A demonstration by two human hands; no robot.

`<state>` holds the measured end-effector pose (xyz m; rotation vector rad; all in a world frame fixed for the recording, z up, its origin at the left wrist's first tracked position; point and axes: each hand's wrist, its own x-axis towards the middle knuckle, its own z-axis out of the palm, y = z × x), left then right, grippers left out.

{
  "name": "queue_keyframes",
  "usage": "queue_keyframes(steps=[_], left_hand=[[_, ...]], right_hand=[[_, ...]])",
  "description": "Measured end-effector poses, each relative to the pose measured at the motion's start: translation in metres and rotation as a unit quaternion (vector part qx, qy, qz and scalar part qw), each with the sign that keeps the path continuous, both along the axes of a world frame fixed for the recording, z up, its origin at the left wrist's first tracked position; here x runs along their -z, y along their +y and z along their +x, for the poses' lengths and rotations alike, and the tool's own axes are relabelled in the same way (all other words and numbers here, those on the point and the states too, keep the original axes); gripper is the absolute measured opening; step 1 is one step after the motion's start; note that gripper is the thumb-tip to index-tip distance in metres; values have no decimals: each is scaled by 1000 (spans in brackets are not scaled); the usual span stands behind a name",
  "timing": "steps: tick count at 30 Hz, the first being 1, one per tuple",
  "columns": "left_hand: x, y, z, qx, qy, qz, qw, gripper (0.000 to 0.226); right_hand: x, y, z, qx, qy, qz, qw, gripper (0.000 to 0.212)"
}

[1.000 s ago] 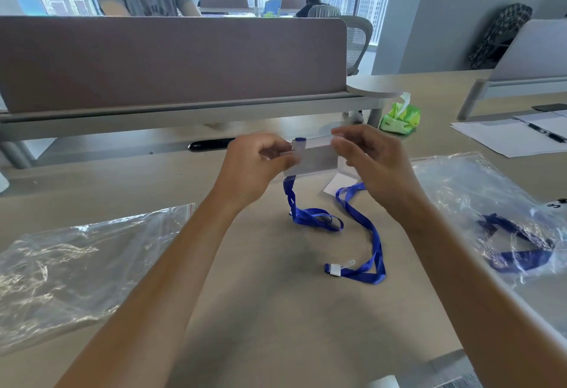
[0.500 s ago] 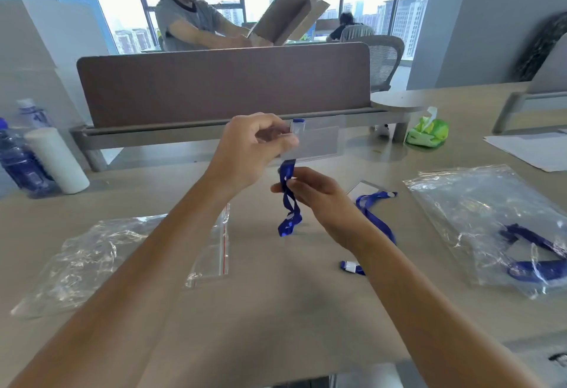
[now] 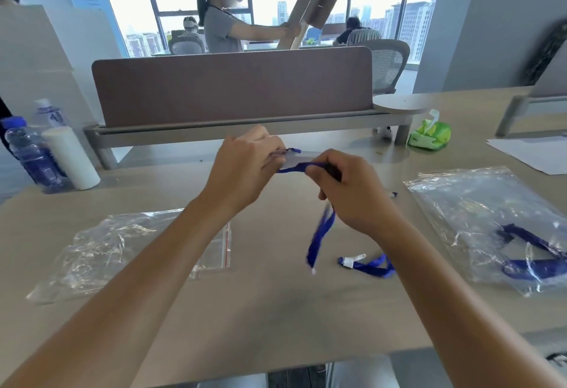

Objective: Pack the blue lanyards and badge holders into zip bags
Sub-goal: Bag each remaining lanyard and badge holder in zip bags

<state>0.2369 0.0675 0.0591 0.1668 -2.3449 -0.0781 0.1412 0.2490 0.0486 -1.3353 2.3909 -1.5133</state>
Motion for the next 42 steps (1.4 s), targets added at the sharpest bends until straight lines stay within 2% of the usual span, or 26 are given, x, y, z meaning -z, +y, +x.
queue_keyframes(steps=[4, 7, 11, 14, 18, 20, 22, 24, 26, 29, 31, 37, 40, 42], left_hand=[[8, 8, -3, 0, -36, -62, 997, 14], [13, 9, -3, 9, -62, -69, 996, 9], [15, 14, 0, 69, -116, -41, 990, 11], [15, 19, 4, 115, -128, 52, 984, 13], [13, 18, 11, 143, -103, 197, 964, 14], [11, 17, 15, 153, -98, 279, 943, 15], [9, 18, 17, 188, -71, 372, 906, 17], [9, 19, 17, 201, -33, 443, 873, 17], [11, 16, 13, 188, -3, 487, 853, 16], [13, 12, 8, 158, 11, 531, 833, 19], [16, 10, 5, 122, 12, 526, 841, 18], [23, 5, -3, 52, 50, 495, 866, 11], [25, 4, -6, 26, 50, 437, 898, 7], [29, 5, -8, 10, 32, 372, 927, 6]], right_hand=[[-19, 9, -5, 2, 23, -35, 999, 7], [-31, 12, -11, -1, 45, -51, 998, 6], [-39, 7, -24, -12, 55, -41, 998, 6], [-39, 1, -36, -17, 42, -20, 999, 7], [-29, -1, -46, -44, -38, -24, 998, 13], [-22, -1, -48, -78, -88, -34, 992, 8], [-16, 1, -47, -118, -124, -38, 985, 4], [-6, 3, -45, -143, -144, -28, 979, 15], [5, 4, -41, -149, -195, -25, 969, 21], [21, 4, -37, -132, -251, -51, 958, 14], [31, 4, -33, -99, -228, -48, 967, 12], [44, 5, -16, -28, -86, 48, 995, 19], [43, 5, -7, 8, -29, 61, 998, 15], [39, 6, -3, 31, -11, 32, 999, 10]])
